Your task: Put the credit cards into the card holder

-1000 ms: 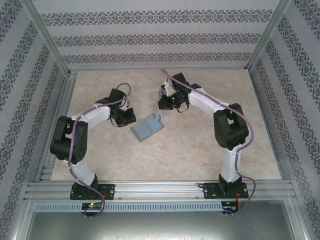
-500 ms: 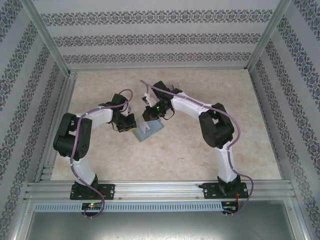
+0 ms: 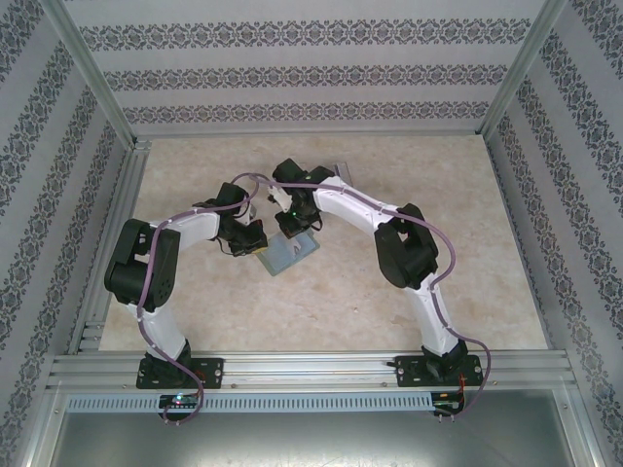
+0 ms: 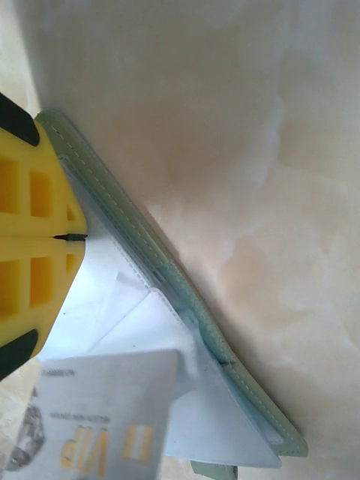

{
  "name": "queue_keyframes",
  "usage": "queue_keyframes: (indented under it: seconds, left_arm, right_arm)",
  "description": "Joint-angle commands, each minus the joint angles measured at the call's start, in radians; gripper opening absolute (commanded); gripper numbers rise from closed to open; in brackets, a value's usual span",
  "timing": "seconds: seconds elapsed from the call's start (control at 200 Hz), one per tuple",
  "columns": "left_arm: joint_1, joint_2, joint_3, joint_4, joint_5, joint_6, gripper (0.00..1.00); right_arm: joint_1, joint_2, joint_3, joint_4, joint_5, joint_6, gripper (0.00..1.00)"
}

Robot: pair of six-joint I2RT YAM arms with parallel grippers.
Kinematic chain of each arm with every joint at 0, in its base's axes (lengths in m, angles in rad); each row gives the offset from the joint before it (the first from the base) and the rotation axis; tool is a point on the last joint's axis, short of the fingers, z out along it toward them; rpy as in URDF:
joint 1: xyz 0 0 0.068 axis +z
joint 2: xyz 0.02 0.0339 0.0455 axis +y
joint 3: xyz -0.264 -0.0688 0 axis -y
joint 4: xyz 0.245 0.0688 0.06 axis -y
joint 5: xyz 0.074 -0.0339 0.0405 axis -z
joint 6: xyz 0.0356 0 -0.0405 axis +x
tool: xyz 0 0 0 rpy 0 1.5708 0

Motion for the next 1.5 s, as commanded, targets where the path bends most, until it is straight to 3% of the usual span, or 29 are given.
queue_keyframes:
  seconds: [0.0, 0.135, 0.365, 0.56, 0.699, 0.849, 0.974, 1.284, 1.349, 1.494]
  left_arm:
    - [-0.007, 0.034, -0.03, -0.021, -0.048, 0.007, 0.05]
    - [-0.007, 0.019, -0.029, -0.033, -0.051, 0.012, 0.05]
    - [-0.008, -0.02, -0.031, -0.051, -0.068, 0.027, 0.05]
    - [-0.008, -0.028, -0.018, -0.06, -0.07, 0.036, 0.05]
    - [-0.008, -0.022, -0.019, -0.058, -0.078, 0.035, 0.05]
    - [-0.008, -0.026, -0.036, -0.052, -0.082, 0.035, 0.05]
    - [-0.007, -0.028, -0.039, -0.056, -0.085, 0.037, 0.03]
    - [-0.009, -0.141, 0.006, -0.133, -0.115, 0.037, 0.11]
    - [-0.011, -0.166, 0.025, -0.147, -0.117, 0.03, 0.19]
    - [-0.037, -0.177, 0.061, -0.141, -0.091, -0.002, 0.26]
  right_arm:
    - [-0.022, -0.015, 0.01, -0.081, 0.235, -0.046, 0.02]
    - [-0.061, -0.086, -0.04, -0.034, 0.192, -0.035, 0.02]
    - [-0.103, -0.247, -0.17, 0.122, -0.165, 0.031, 0.02]
    - [-0.112, -0.26, -0.166, 0.156, -0.4, 0.061, 0.02]
    - [-0.065, -0.167, -0.122, 0.136, -0.394, 0.052, 0.02]
    - [-0.011, -0.083, -0.057, 0.088, -0.287, 0.027, 0.02]
    - [-0.036, -0.037, -0.027, 0.079, -0.221, 0.012, 0.01]
    - [-0.236, -0.124, -0.249, 0.378, -0.65, 0.144, 0.01]
    - [-0.259, -0.13, -0.273, 0.413, -0.681, 0.165, 0.01]
    - [-0.278, -0.108, -0.276, 0.409, -0.699, 0.149, 0.01]
